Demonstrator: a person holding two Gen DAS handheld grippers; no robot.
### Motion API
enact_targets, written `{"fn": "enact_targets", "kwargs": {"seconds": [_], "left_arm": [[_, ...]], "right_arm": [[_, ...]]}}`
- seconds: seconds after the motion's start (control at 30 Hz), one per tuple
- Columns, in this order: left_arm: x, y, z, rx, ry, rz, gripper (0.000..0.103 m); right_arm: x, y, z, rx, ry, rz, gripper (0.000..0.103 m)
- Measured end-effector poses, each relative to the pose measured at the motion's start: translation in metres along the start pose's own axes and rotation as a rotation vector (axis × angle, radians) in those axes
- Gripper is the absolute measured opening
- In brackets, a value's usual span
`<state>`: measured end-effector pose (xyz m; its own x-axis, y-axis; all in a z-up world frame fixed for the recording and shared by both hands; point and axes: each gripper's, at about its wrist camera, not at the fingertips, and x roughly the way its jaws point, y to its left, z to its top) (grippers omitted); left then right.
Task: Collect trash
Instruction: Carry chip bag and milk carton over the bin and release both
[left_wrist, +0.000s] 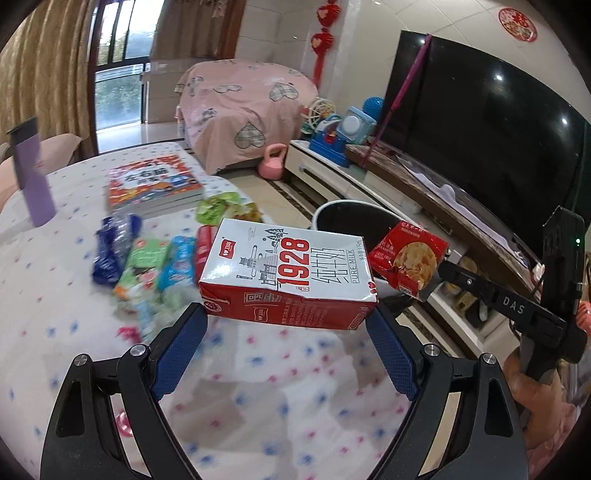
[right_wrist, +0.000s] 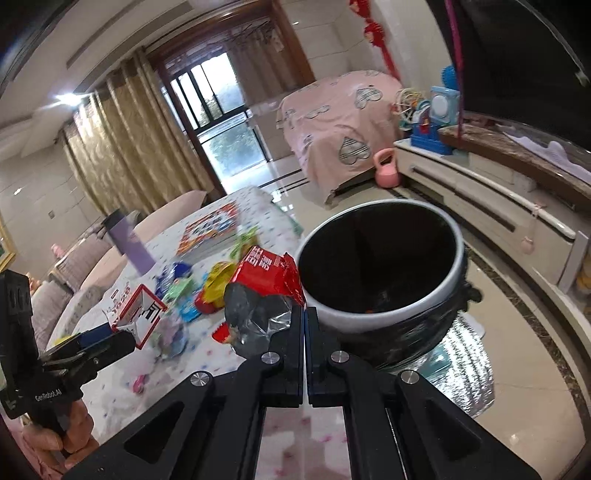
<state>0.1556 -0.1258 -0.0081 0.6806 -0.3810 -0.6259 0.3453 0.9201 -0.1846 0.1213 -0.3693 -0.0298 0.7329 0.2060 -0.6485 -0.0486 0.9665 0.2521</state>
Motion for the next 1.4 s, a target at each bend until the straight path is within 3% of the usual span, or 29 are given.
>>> {"fn": "enact_targets", "kwargs": {"seconds": [0.63, 1.17, 1.4], "left_arm": [[0.091, -0.071, 0.043, 0.106, 0.082, -0.059, 0.089], [0.15, -0.089, 0.057, 0.133, 0.177, -0.087, 0.09], [0.154, -0.085, 0.055, 0.098, 0.207, -0.088, 0.09]], "right_arm": [[0.019, -0.071, 0.044, 0.034, -0.023, -0.1, 0.0], [0.043, -0.097, 0.057, 0.031, 0.015, -0.135, 0.0], [0.048, -0.108, 0.059, 0.07, 0.02, -0.114, 0.008]]}}
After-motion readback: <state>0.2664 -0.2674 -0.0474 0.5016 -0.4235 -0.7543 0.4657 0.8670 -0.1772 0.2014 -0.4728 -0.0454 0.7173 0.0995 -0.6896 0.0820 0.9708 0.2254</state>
